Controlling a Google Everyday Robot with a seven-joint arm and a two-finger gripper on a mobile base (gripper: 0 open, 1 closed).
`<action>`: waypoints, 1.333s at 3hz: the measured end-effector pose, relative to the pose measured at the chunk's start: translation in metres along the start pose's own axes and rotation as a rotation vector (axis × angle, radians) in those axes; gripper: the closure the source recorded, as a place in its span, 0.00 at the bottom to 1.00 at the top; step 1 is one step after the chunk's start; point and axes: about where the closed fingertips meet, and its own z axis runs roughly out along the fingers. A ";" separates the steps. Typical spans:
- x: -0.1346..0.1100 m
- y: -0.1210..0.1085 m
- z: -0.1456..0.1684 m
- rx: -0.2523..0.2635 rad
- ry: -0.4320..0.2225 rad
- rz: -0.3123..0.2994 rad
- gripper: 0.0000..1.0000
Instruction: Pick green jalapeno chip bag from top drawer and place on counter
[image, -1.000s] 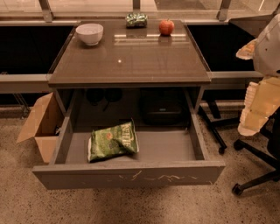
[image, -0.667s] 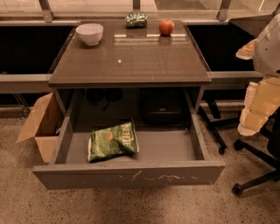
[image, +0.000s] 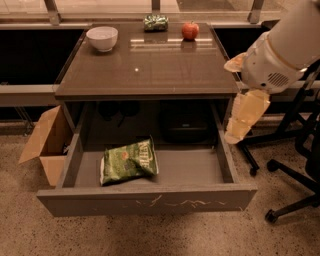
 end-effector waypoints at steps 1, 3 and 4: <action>-0.040 -0.011 0.057 -0.065 -0.140 -0.020 0.00; -0.044 -0.008 0.091 -0.116 -0.155 -0.049 0.00; -0.063 -0.002 0.175 -0.224 -0.182 -0.128 0.00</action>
Offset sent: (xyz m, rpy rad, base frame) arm 0.0247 0.0464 -0.0272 0.1094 0.0205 0.0672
